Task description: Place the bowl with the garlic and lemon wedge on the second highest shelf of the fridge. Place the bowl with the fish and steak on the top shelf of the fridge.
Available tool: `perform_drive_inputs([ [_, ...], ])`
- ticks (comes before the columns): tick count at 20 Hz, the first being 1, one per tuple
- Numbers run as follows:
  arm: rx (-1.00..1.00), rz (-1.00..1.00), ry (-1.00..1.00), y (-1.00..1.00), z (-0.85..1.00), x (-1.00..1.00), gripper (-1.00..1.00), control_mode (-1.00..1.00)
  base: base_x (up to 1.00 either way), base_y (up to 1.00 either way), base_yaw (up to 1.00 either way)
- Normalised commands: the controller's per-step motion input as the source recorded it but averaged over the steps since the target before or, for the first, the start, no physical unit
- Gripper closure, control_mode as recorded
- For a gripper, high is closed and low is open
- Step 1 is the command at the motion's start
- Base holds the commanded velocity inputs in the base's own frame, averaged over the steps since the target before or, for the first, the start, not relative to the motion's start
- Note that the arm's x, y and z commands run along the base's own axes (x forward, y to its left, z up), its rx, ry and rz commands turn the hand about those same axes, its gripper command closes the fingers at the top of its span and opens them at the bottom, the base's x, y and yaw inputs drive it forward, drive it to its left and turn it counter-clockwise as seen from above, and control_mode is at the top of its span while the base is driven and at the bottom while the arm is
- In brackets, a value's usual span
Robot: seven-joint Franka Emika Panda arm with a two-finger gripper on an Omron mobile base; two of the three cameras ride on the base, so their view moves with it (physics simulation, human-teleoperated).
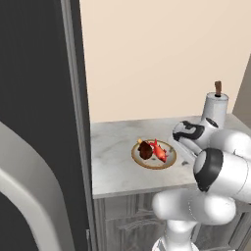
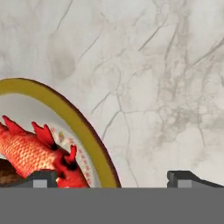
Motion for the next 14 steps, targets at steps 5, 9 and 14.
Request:
perform_drive_inputs([
  [5,0.00,0.00,0.00,0.06,-0.28,0.20,-1.00,-1.00,0.00,0.00,0.00],
  [9,-0.03,0.00,0.02,0.33,-0.24,0.38,1.00,-1.00,0.00,0.00,0.00],
  [14,-0.01,0.00,0.01,0.16,-0.12,0.25,1.00,-1.00,0.00,0.00,0.00],
])
